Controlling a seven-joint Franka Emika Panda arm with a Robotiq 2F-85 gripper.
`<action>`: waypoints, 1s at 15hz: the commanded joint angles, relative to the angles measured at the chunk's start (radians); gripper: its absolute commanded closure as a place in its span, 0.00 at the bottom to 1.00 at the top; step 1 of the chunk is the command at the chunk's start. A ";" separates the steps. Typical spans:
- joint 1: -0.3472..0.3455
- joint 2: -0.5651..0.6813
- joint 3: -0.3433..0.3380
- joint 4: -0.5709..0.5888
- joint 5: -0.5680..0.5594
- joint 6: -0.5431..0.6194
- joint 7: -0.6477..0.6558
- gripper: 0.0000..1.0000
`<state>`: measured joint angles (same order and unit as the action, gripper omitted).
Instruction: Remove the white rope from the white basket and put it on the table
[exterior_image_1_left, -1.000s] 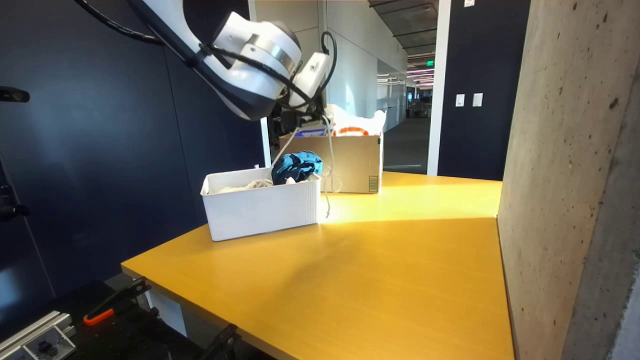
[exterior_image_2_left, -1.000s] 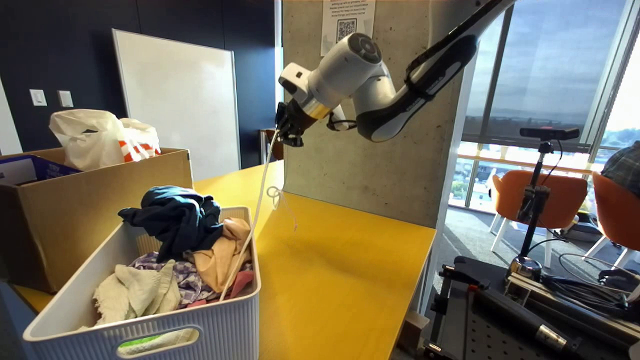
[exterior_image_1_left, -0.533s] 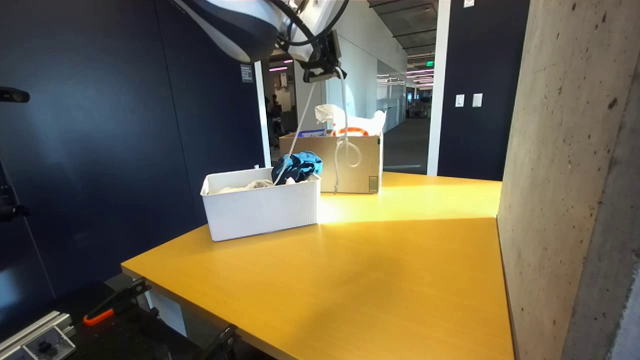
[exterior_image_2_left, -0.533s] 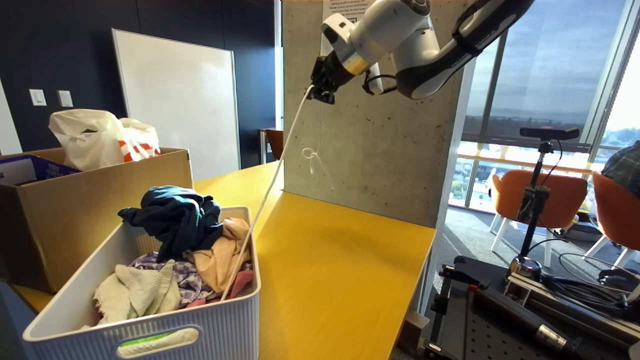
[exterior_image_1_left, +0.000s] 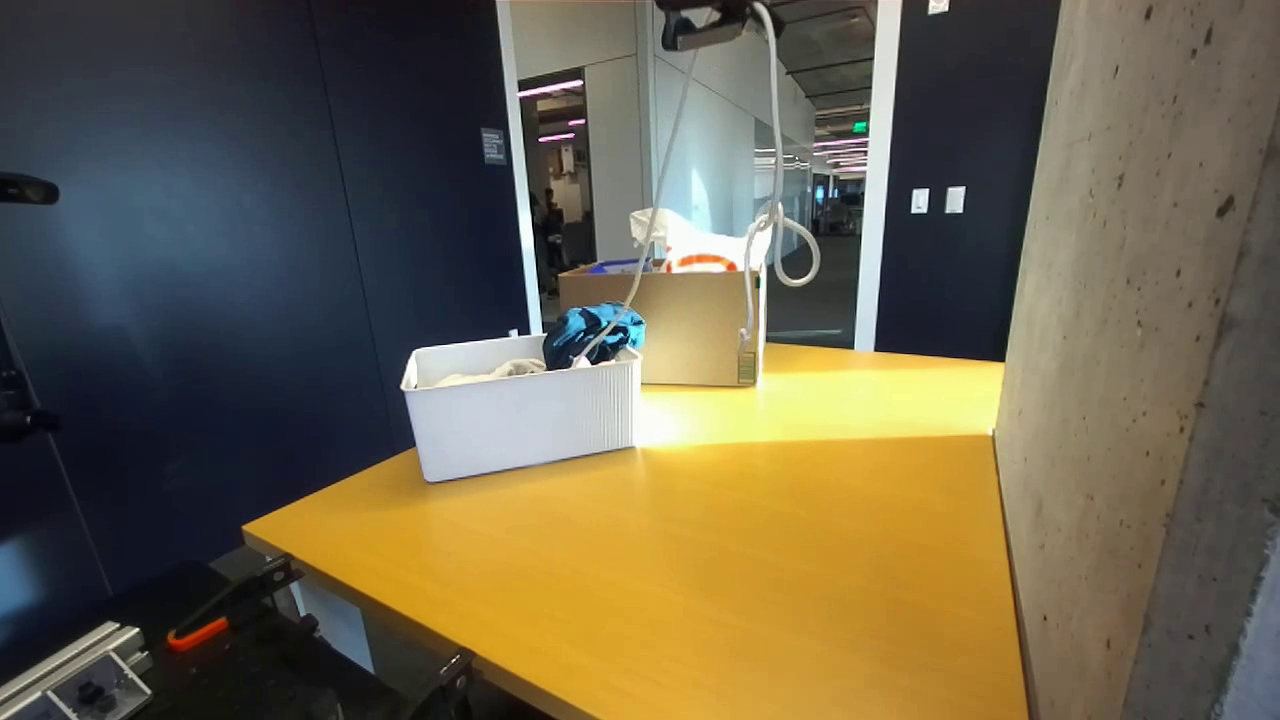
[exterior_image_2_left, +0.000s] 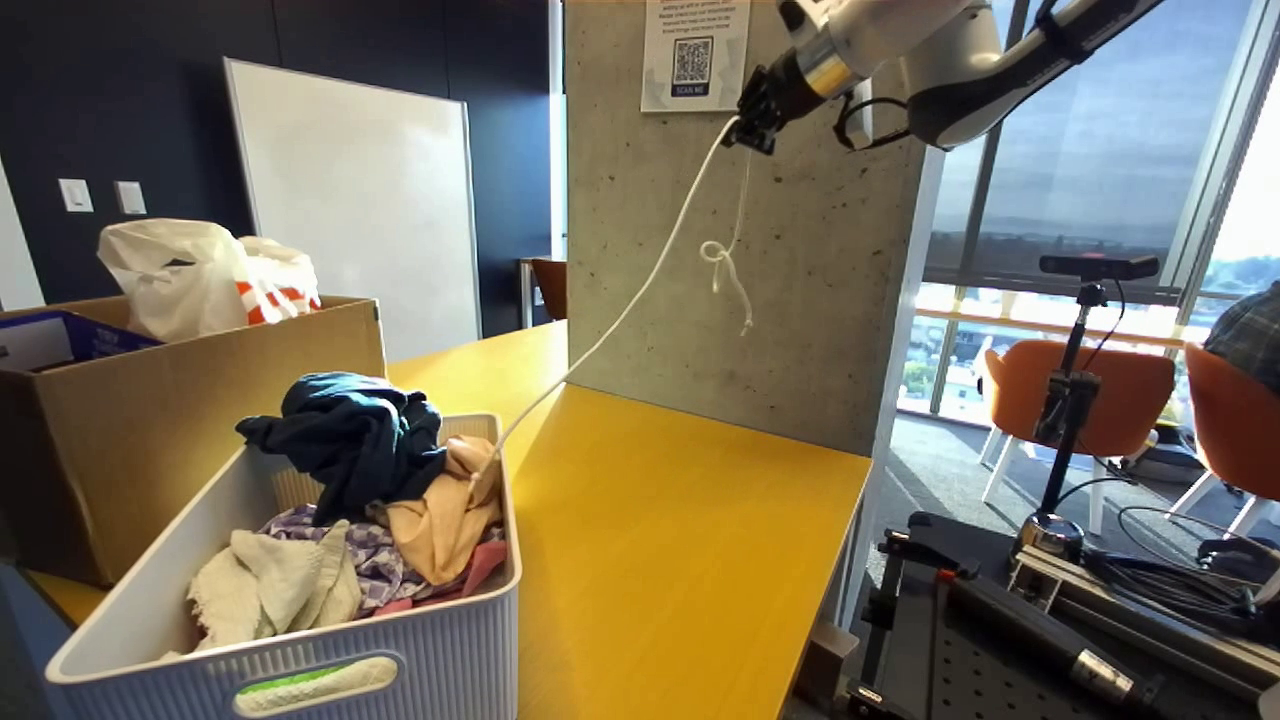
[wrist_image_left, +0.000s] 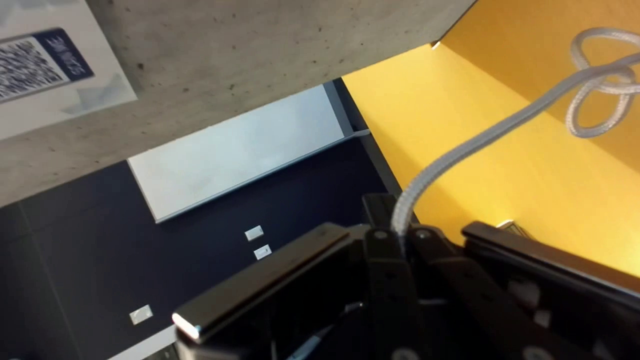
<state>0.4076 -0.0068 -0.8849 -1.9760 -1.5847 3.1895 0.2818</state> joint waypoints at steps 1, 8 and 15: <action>-0.018 -0.228 0.005 -0.113 -0.099 -0.078 0.013 1.00; -0.036 -0.132 -0.047 -0.114 -0.059 0.017 0.046 1.00; -0.026 0.264 -0.017 -0.045 0.072 0.211 0.082 1.00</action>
<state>0.3874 0.0827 -0.9293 -2.0997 -1.5731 3.3077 0.3330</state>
